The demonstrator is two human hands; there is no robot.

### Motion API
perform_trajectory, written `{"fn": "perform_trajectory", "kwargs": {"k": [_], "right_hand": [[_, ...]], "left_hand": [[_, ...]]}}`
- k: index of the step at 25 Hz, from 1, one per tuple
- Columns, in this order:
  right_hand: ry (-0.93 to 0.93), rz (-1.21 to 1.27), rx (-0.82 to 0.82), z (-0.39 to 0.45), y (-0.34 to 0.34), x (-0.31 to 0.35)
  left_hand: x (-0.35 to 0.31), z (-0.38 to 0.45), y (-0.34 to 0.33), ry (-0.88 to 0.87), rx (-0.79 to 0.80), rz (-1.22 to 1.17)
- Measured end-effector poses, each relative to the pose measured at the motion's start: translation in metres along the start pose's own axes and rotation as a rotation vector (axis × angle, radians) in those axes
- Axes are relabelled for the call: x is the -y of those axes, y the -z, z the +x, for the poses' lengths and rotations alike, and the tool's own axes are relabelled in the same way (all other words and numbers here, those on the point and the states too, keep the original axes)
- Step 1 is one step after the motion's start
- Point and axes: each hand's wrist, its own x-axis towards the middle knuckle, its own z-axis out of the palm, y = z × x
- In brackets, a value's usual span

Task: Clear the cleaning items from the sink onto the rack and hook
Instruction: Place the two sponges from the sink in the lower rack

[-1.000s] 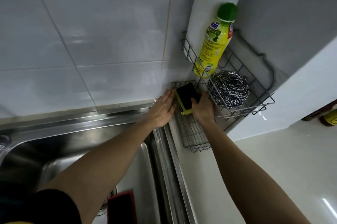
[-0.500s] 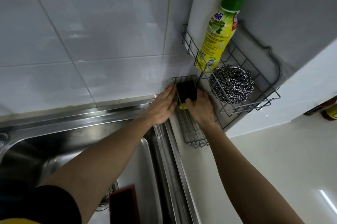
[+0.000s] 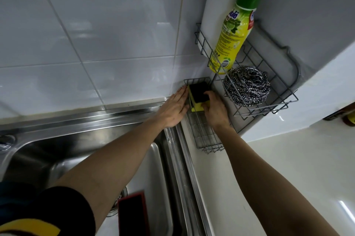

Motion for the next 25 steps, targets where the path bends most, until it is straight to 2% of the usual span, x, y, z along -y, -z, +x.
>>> {"fn": "perform_trajectory", "kwargs": {"k": [3, 8, 13, 15, 17, 18, 21, 25], "right_hand": [[-0.007, -0.09, -0.003, 0.002, -0.001, -0.001], [-0.128, -0.346, 0.014, -0.003, -0.003, 0.003], [-0.144, -0.298, -0.03, -0.014, 0.006, 0.001], [-0.063, -0.353, -0.114, -0.031, 0.013, 0.01], [0.145, -0.325, -0.254, -0.056, 0.013, 0.026], [0.239, -0.266, -0.275, -0.068, 0.008, 0.034], [0.413, -0.112, -0.186, -0.104, -0.03, 0.052], [0.445, -0.015, 0.06, -0.153, -0.111, 0.08]], "left_hand": [[0.001, 0.0, 0.0, 0.0, 0.014, 0.016], [0.002, 0.002, 0.006, 0.002, 0.045, 0.058], [-0.002, -0.022, 0.019, 0.015, 0.006, 0.028], [0.002, -0.049, 0.025, 0.029, -0.039, -0.01], [0.012, -0.091, 0.027, 0.055, -0.132, -0.047], [0.019, -0.116, 0.027, 0.076, -0.185, -0.046], [0.05, -0.198, 0.025, 0.204, -0.223, 0.003], [0.102, -0.317, 0.025, 0.388, -0.251, 0.152]]}}
